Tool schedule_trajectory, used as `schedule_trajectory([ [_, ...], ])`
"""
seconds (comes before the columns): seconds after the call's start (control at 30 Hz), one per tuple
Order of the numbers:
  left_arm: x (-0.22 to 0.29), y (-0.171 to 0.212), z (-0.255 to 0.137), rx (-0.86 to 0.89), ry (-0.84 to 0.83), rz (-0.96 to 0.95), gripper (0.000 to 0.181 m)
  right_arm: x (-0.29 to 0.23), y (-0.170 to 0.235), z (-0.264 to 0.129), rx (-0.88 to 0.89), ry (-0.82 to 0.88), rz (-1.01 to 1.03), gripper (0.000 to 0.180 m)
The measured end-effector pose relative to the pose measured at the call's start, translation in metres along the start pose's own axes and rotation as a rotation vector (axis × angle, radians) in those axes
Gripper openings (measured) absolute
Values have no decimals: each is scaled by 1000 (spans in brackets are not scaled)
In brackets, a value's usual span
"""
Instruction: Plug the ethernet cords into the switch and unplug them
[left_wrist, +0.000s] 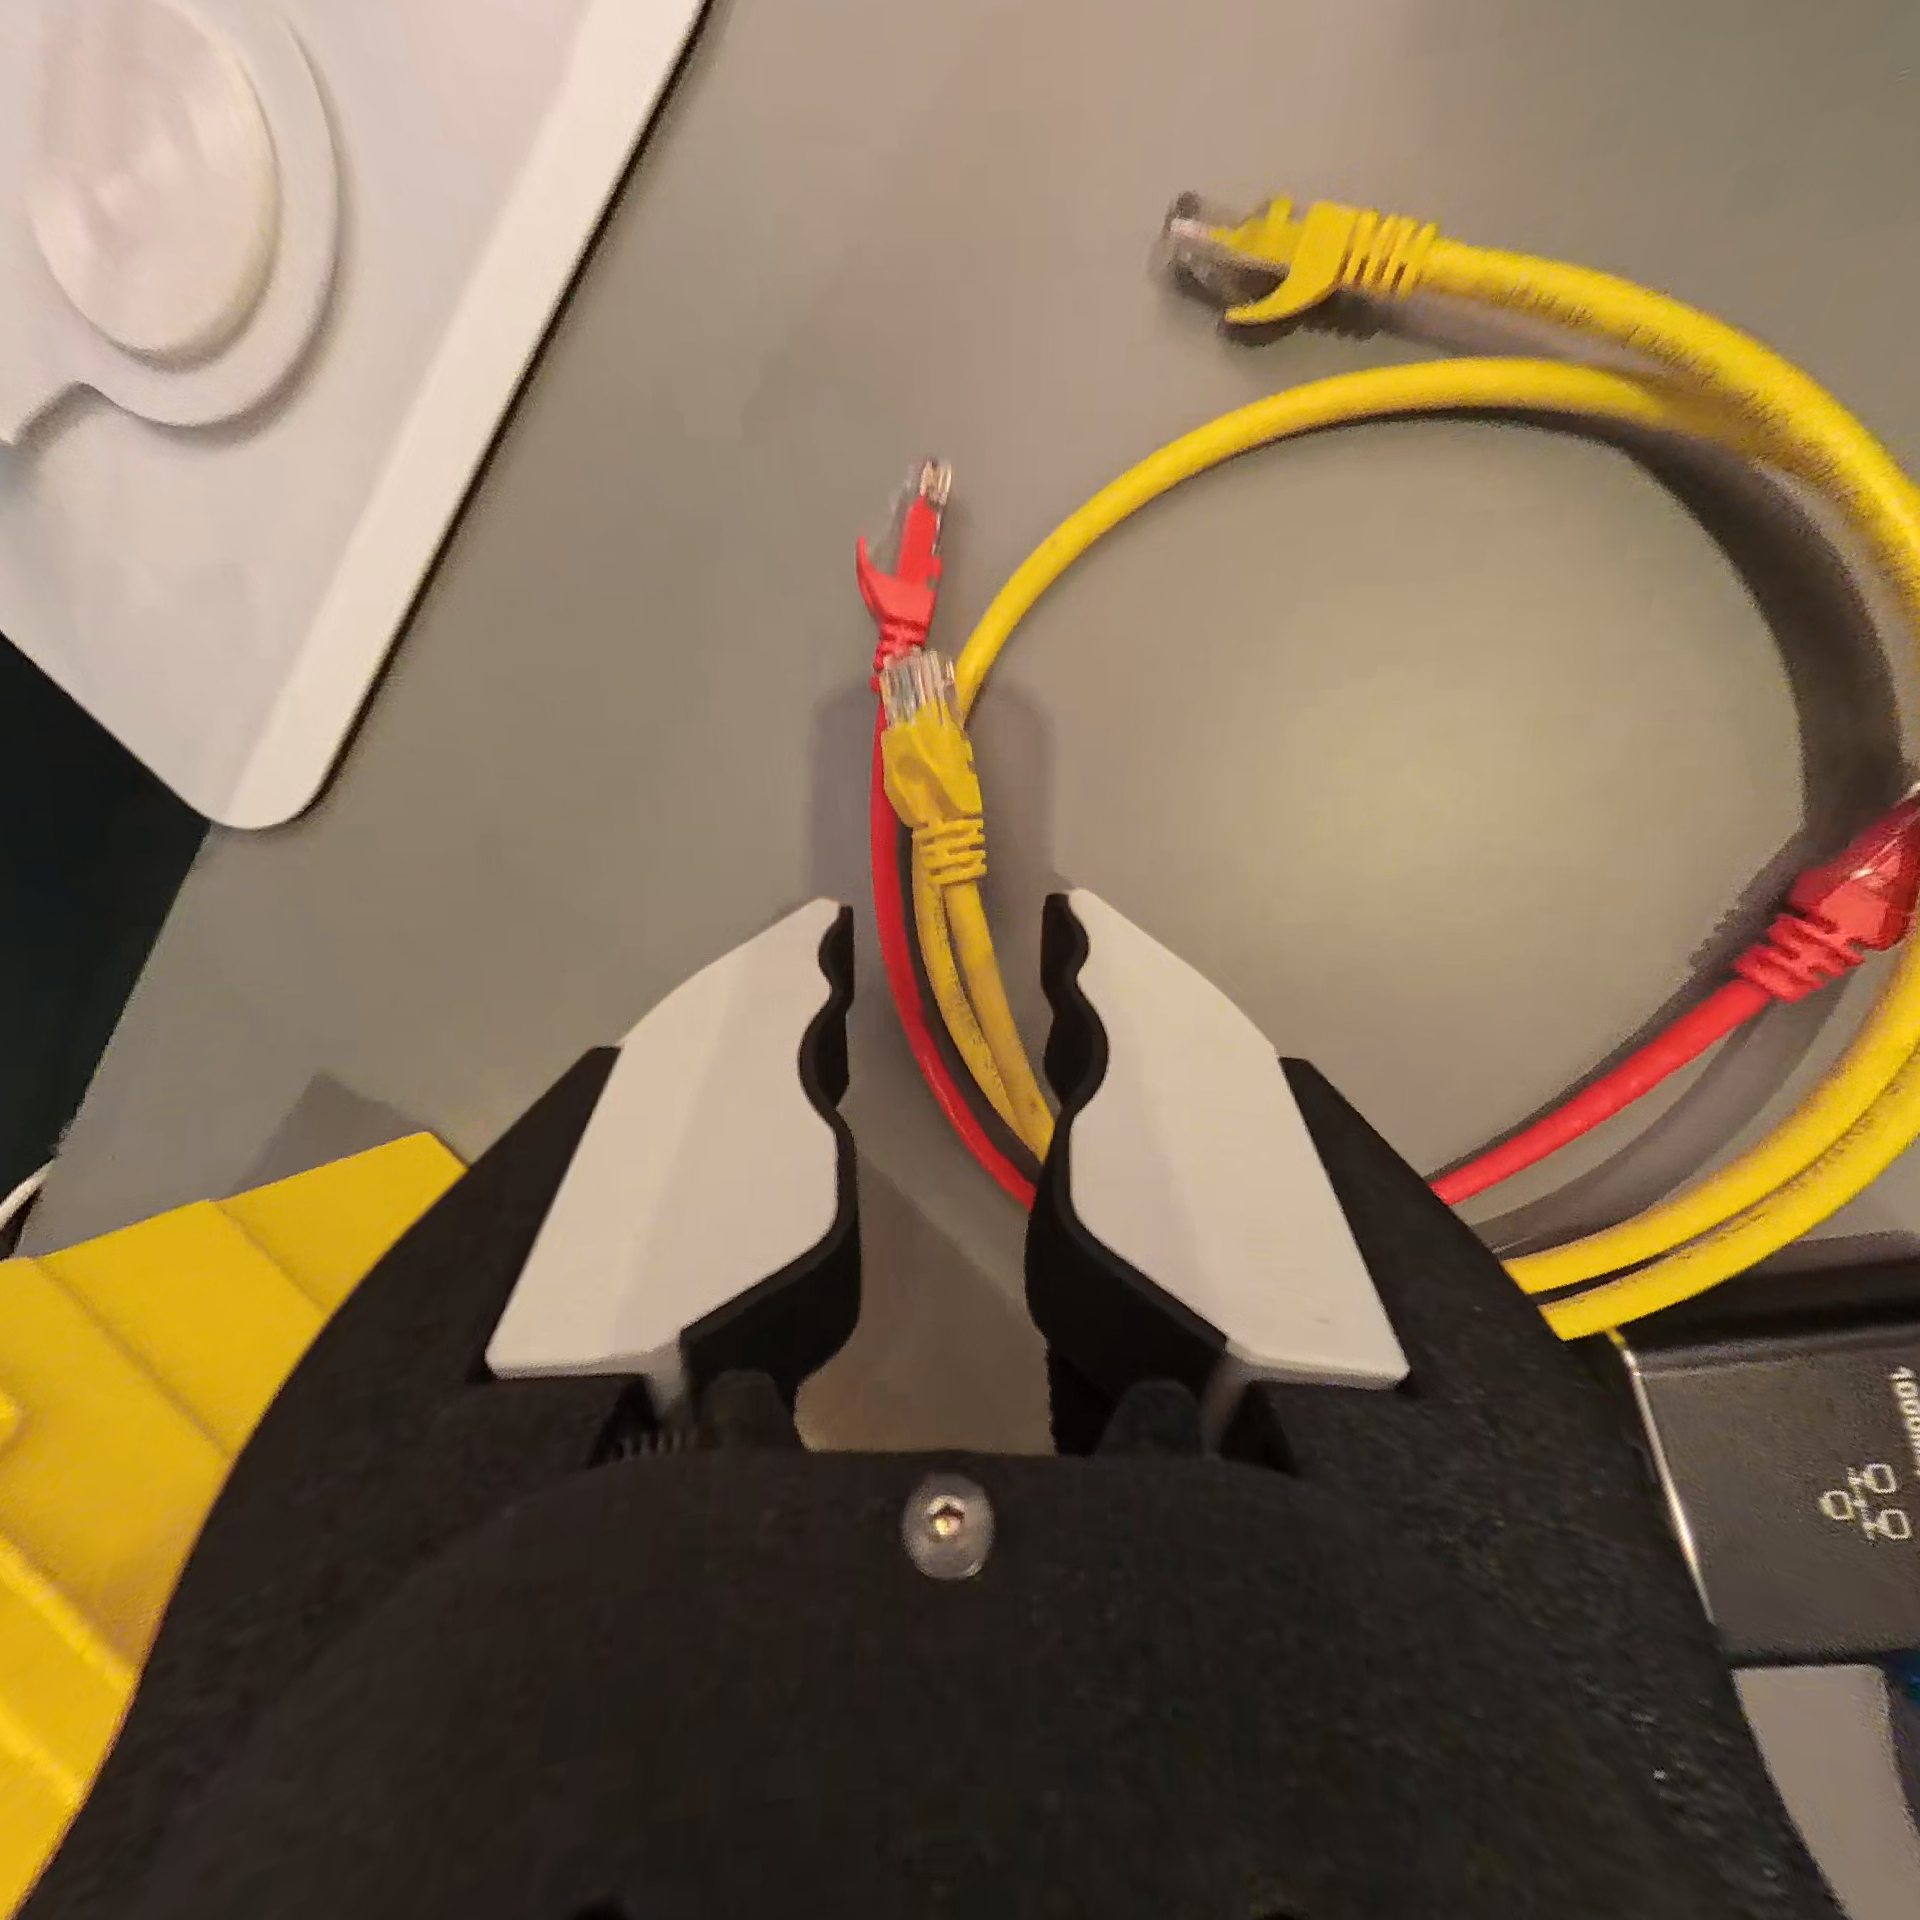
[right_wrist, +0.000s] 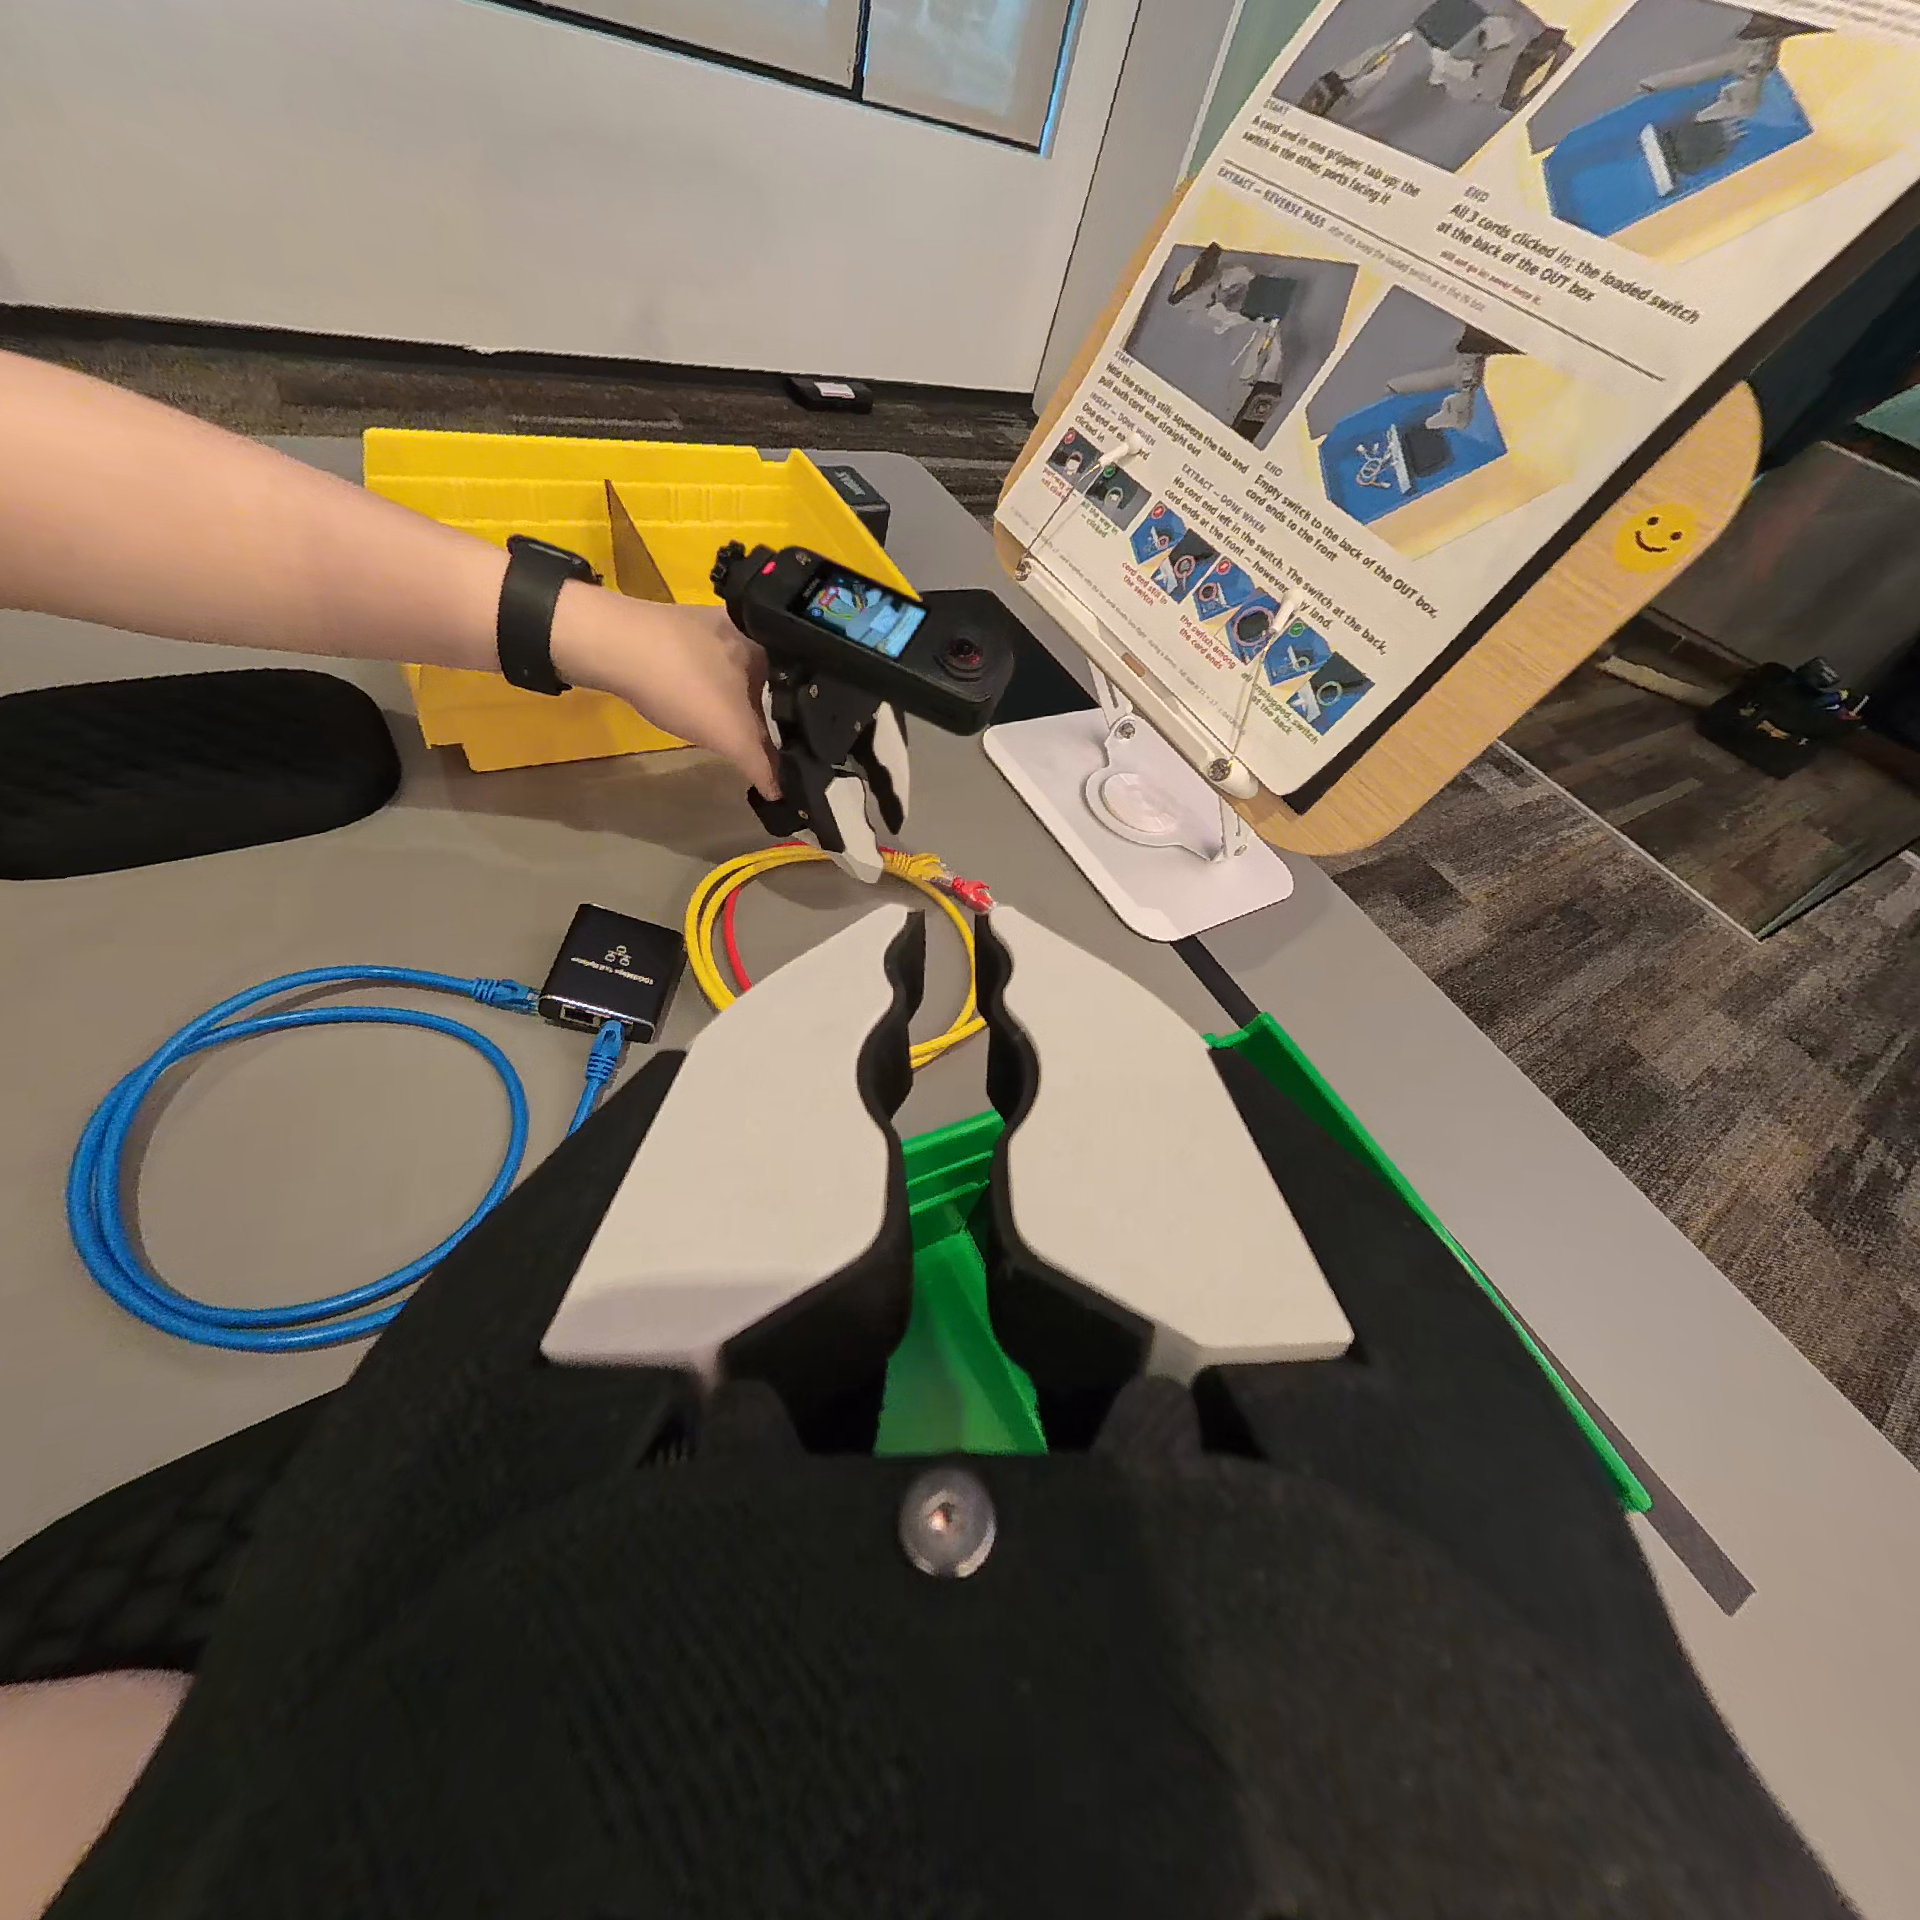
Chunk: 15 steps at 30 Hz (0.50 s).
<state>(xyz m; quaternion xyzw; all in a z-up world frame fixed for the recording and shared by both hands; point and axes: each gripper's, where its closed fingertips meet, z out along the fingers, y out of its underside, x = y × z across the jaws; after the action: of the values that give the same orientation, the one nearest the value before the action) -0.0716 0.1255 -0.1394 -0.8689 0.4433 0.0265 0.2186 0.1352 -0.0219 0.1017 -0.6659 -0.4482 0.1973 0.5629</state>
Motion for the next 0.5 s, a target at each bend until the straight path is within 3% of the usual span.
schedule_trajectory([
  [0.07,0,4,2,-12,-2,5,32,-1,1,3,-14,-5,-4,10],
  [0.17,1,9,4,-15,0,16,10,-3,2,10,-35,-14,-7,10],
  [0.3,0,6,-5,20,-23,45,7,-6,2,21,-49,-37,-2,10],
  [0.5,-13,-23,-75,285,-80,-17,7,-3,-7,62,-21,-71,144,10],
])
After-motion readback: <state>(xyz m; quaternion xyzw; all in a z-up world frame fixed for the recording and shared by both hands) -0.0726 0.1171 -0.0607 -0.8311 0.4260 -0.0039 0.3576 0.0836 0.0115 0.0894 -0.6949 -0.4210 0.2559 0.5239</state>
